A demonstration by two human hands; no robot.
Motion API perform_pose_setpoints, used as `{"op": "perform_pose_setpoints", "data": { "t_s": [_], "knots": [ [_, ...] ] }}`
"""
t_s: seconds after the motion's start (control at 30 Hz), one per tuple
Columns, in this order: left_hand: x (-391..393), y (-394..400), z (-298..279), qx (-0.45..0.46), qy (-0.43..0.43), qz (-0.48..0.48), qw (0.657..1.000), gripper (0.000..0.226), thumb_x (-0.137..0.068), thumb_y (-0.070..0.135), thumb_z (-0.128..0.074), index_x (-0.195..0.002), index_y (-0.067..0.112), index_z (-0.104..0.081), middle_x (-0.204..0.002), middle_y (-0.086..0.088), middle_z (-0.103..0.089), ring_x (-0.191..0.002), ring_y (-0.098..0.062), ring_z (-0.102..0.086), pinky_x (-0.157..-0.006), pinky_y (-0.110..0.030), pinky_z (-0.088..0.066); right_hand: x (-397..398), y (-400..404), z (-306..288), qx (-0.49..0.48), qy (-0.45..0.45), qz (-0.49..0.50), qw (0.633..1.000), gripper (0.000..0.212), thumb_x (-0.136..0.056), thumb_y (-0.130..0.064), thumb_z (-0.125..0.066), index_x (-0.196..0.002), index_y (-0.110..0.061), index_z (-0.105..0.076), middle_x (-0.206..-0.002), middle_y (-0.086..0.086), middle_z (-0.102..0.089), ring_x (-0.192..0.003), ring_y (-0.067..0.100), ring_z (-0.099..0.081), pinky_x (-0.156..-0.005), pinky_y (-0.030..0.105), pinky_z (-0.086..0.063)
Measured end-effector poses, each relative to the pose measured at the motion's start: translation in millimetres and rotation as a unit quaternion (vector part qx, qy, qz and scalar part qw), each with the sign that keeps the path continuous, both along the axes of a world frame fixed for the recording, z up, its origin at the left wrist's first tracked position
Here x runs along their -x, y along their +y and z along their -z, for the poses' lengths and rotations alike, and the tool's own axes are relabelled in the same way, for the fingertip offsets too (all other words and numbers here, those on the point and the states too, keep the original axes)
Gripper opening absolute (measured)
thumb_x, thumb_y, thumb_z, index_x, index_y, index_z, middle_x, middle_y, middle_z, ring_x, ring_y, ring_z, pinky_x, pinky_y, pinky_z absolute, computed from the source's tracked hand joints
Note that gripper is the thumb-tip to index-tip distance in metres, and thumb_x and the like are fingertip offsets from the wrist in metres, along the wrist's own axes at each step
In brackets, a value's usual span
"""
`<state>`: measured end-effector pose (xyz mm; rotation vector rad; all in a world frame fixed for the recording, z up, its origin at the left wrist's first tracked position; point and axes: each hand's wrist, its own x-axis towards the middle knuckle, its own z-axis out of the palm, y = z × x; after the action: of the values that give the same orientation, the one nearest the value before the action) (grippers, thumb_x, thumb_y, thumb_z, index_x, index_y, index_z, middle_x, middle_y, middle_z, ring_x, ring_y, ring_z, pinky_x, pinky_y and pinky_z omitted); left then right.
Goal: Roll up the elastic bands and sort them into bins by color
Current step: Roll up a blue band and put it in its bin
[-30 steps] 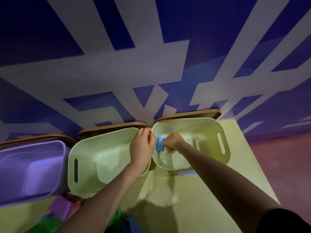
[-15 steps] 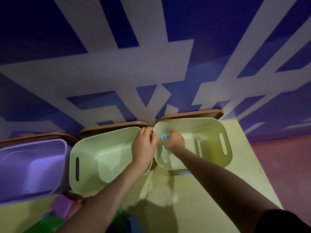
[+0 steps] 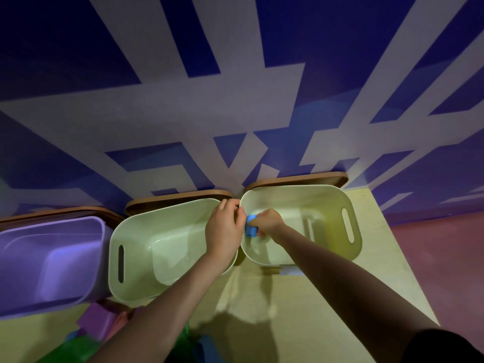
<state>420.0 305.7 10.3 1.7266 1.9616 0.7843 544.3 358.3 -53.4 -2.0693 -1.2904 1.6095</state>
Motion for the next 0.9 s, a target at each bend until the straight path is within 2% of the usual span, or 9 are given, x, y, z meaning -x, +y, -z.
{"op": "perform_pose_setpoints", "data": {
  "t_s": [0.07,0.13,0.2,0.3,0.47,0.57,0.73,0.8,0.9],
  "knots": [
    [-0.2,0.1,0.7,0.002,0.001,0.0,1.0,0.02,-0.095,0.023,-0.048,-0.107,0.016,-0.063,-0.099,0.004,-0.062,-0.087,-0.015,-0.057,-0.069,-0.035,-0.051,-1.2,-0.9,-0.9,0.016,0.022,0.024,0.999,0.013,-0.084,-0.01,-0.067,-0.076,0.0,-0.063,-0.058,0.01,-0.053,-0.052,0.02,-0.048,-0.054,0.025,-0.042],
    [-0.1,0.1,1.5,0.003,0.002,-0.002,1.0,0.02,-0.095,0.024,-0.048,-0.107,0.017,-0.063,-0.099,0.004,-0.062,-0.087,-0.014,-0.057,-0.069,-0.035,-0.052,1.6,-1.6,-0.5,0.008,0.023,0.032,0.999,0.014,-0.084,-0.011,-0.068,-0.094,-0.002,-0.067,-0.07,0.012,-0.058,-0.058,0.02,-0.051,-0.059,0.027,-0.045],
    [-0.1,0.4,3.7,0.004,-0.001,-0.004,1.0,0.02,-0.095,0.024,-0.049,-0.107,0.017,-0.063,-0.099,0.004,-0.062,-0.088,-0.014,-0.057,-0.07,-0.037,-0.053,4.6,-2.6,4.9,-0.025,-0.008,0.023,0.999,0.022,-0.082,-0.015,-0.072,-0.103,-0.009,-0.068,-0.091,0.01,-0.063,-0.077,0.022,-0.059,-0.072,0.029,-0.049],
    [-0.8,0.5,3.9,0.005,-0.003,-0.002,1.0,0.02,-0.094,0.024,-0.049,-0.107,0.017,-0.063,-0.1,0.004,-0.062,-0.088,-0.014,-0.057,-0.069,-0.037,-0.053,2.5,-3.3,7.5,-0.075,-0.097,-0.02,0.992,0.027,-0.079,-0.027,-0.076,-0.104,-0.02,-0.072,-0.106,0.006,-0.063,-0.103,0.024,-0.059,-0.084,0.027,-0.049],
    [-0.3,-0.8,2.4,0.0,-0.005,-0.001,1.0,0.019,-0.094,0.023,-0.049,-0.105,0.017,-0.063,-0.098,0.005,-0.061,-0.086,-0.014,-0.056,-0.067,-0.035,-0.051,2.3,-3.1,3.3,-0.066,-0.129,-0.048,0.988,0.04,-0.081,-0.028,-0.073,-0.111,-0.005,-0.062,-0.103,0.01,-0.065,-0.098,0.028,-0.063,-0.078,0.031,-0.049],
    [-0.6,-1.0,1.3,-0.001,0.0,-0.001,1.0,0.019,-0.094,0.023,-0.049,-0.105,0.017,-0.062,-0.098,0.005,-0.061,-0.085,-0.013,-0.056,-0.067,-0.033,-0.051,8.9,-5.0,3.6,-0.081,-0.159,-0.052,0.983,0.043,-0.082,-0.032,-0.072,-0.112,-0.006,-0.057,-0.109,0.011,-0.065,-0.101,0.028,-0.061,-0.078,0.028,-0.045],
    [-0.9,-1.0,1.5,-0.002,0.004,-0.004,1.0,0.019,-0.094,0.021,-0.049,-0.106,0.014,-0.063,-0.099,0.003,-0.062,-0.085,-0.013,-0.055,-0.063,-0.025,-0.04,-1.2,-3.8,-1.4,-0.082,-0.146,-0.089,0.982,0.034,-0.083,-0.033,-0.07,-0.102,-0.006,-0.061,-0.097,0.01,-0.066,-0.095,0.028,-0.063,-0.079,0.031,-0.048],
    [-0.3,-0.9,0.9,-0.002,0.005,-0.004,1.0,0.019,-0.094,0.021,-0.05,-0.105,0.014,-0.063,-0.099,0.003,-0.062,-0.085,-0.013,-0.055,-0.063,-0.024,-0.038,-4.1,-1.6,-0.8,-0.072,-0.14,-0.106,0.982,0.027,-0.084,-0.035,-0.067,-0.083,-0.008,-0.063,-0.079,0.01,-0.065,-0.085,0.028,-0.066,-0.077,0.032,-0.05],
    [0.4,-0.9,0.5,-0.002,0.007,0.0,1.0,0.019,-0.094,0.022,-0.049,-0.106,0.015,-0.063,-0.1,0.003,-0.062,-0.086,-0.013,-0.056,-0.063,-0.025,-0.041,-4.0,0.4,-3.0,-0.046,-0.145,-0.142,0.978,0.038,-0.086,-0.039,-0.062,-0.059,-0.012,-0.057,-0.06,0.004,-0.058,-0.07,0.023,-0.062,-0.072,0.029,-0.049]
  ]
}}
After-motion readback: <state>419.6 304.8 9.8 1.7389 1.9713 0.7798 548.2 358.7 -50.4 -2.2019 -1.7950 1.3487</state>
